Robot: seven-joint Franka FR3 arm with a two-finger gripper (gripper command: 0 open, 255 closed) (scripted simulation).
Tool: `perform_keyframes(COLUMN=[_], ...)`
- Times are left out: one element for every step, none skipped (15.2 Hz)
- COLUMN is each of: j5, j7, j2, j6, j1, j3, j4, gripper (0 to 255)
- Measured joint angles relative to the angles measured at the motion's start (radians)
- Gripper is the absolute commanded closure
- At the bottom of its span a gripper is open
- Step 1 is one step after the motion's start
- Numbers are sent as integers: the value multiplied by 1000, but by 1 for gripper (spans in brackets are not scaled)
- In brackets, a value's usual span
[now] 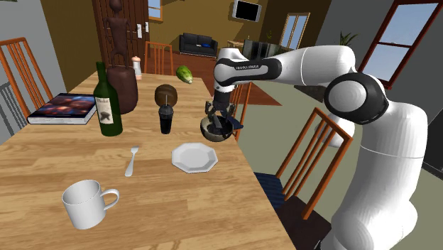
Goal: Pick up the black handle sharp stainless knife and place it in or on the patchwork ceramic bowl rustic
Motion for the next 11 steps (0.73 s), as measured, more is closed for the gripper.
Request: perform_keyframes(j5=[0,0,0,0,0,1,1,3,3,3,4], j7=[0,0,0,0,1,-3,-5,-4,-4,-5,-4], j2=[0,0,0,0,1,1,0,-3,-4,-5,-6], j6=[0,0,0,0,-16,-39,-72,-95,-110,-118,-121], j1=[0,0,0,0,2,1,1,3,4,4,4], j3=[0,0,0,0,1,0,0,2,2,2,3], j4=[0,0,0,0,17,41,74,94,108,115,116], gripper=[0,0,0,0,0,0,0,0,0,0,0])
